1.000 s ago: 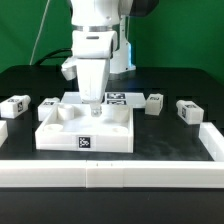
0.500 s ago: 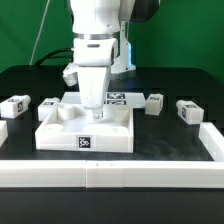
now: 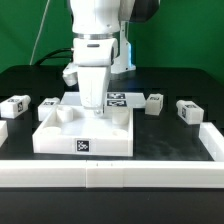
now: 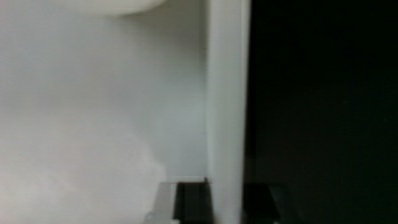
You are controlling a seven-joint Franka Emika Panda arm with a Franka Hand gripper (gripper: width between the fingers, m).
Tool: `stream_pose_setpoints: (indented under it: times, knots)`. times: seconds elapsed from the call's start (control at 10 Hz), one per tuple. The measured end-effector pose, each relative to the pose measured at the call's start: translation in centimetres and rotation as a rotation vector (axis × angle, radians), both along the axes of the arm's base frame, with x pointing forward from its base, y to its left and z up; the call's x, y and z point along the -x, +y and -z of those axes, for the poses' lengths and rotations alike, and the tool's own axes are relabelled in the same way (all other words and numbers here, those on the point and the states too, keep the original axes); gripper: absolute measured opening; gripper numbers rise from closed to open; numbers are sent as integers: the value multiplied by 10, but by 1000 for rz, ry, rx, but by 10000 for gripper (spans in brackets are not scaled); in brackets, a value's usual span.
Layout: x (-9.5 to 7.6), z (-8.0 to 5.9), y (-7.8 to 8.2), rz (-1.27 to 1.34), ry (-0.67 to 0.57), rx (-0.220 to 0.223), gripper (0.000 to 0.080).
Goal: Assemble one leg
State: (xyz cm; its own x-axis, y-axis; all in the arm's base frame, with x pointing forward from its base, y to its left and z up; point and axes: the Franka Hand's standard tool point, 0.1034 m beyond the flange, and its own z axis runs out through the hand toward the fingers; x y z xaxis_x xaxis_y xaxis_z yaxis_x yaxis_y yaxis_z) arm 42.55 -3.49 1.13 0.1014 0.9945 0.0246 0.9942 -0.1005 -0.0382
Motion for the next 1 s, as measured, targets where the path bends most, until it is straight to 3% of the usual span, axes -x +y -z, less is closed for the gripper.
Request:
stream_pose_setpoints:
  times: [0.5, 1.0]
  knots:
    - [-1, 0, 2, -6, 3, 0, 57]
    - [-42, 0, 63, -58, -27, -39, 58]
